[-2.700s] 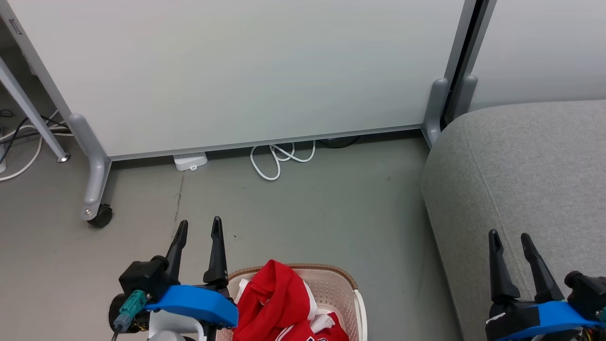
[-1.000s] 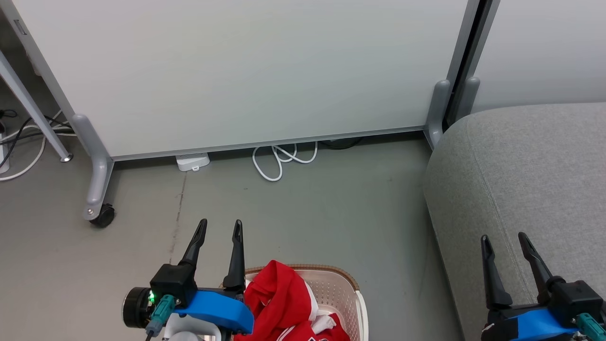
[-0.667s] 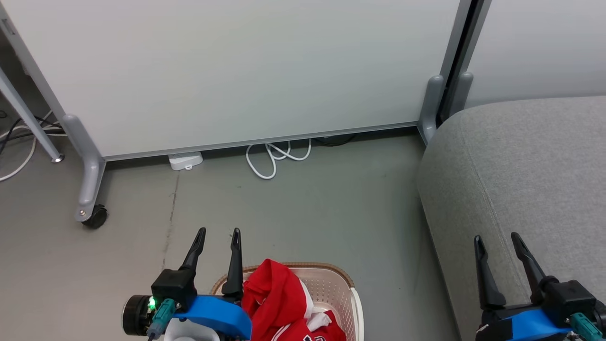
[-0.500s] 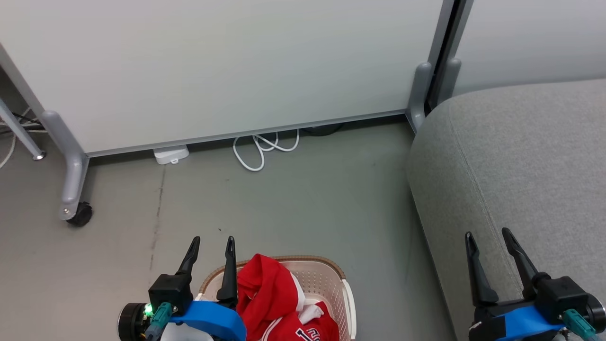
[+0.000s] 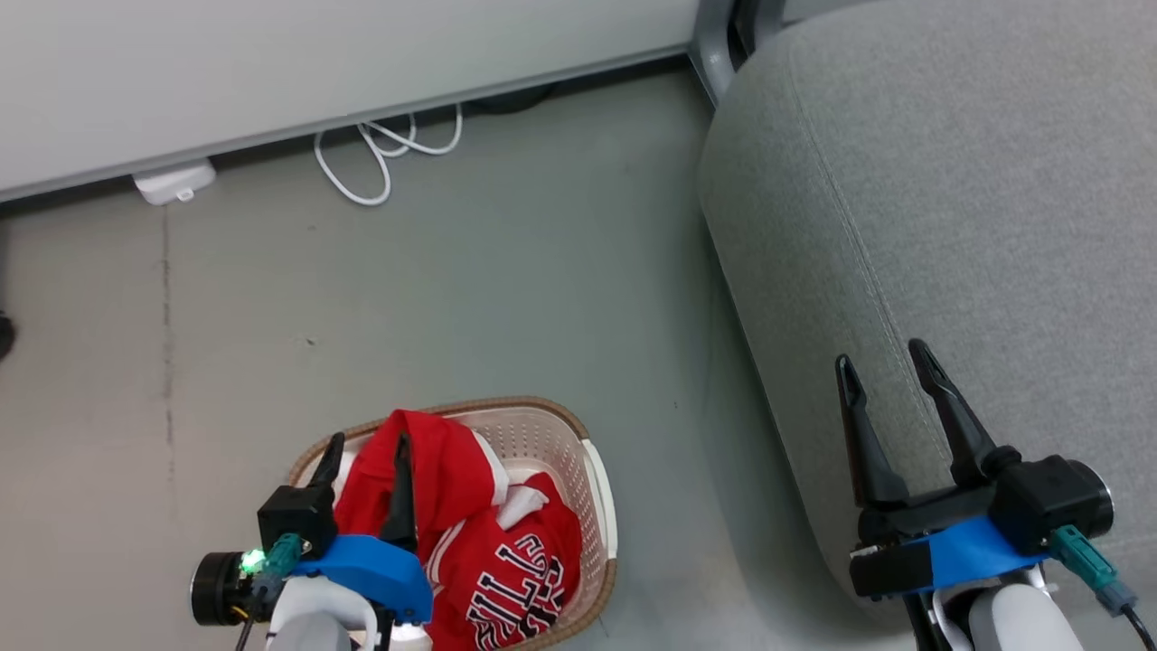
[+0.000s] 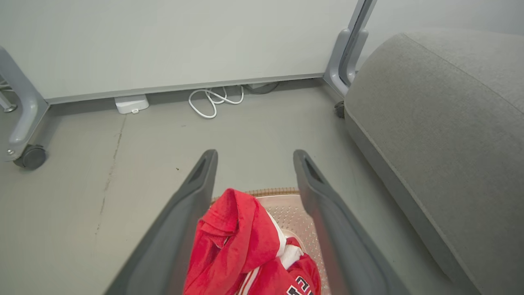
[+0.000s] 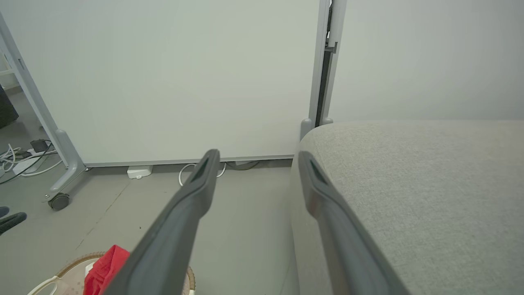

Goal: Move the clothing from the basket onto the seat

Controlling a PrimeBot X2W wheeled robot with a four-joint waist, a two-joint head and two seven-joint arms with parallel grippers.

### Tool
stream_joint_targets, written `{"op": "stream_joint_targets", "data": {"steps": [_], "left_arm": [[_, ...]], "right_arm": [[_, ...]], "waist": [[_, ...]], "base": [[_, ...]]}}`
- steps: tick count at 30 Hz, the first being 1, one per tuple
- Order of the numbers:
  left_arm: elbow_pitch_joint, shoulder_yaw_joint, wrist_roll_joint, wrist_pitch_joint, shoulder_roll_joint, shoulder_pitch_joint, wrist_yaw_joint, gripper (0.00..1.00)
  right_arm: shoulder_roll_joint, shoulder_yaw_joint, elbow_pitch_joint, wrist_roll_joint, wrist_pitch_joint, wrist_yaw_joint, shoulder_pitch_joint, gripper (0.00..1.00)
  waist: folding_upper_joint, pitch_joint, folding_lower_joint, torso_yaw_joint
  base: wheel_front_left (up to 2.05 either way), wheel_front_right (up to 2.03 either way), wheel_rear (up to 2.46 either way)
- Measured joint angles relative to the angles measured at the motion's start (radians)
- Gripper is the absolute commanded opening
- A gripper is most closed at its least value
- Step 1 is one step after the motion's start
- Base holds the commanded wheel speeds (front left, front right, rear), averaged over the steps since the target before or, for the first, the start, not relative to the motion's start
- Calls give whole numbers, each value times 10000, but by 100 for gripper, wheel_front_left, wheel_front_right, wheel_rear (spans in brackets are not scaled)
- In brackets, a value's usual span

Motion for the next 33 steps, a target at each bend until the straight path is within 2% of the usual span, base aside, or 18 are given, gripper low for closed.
{"op": "stream_joint_targets", "data": {"steps": [7,17,22,33], "left_arm": [[934,430,10,0,366,-759,81,100],[1927,663,98,0,750,-1999,274,100],[2186,836,102,0,953,-2311,522,100],[2581,934,125,0,1129,-3016,560,100]], "right_arm": [[-6,692,-336,594,0,0,-733,100],[-10,976,-763,1076,0,0,-1380,100],[-10,1106,-849,1281,0,0,-1523,100],[-8,1515,-1060,1538,0,0,-1940,100]], "waist": [[0,1403,1,-692],[-1,3324,2,-1476],[0,4159,1,-1706],[-1,5401,1,-1852]], "base": [[0,0,0],[0,0,0],[0,0,0],[0,0,0]]}}
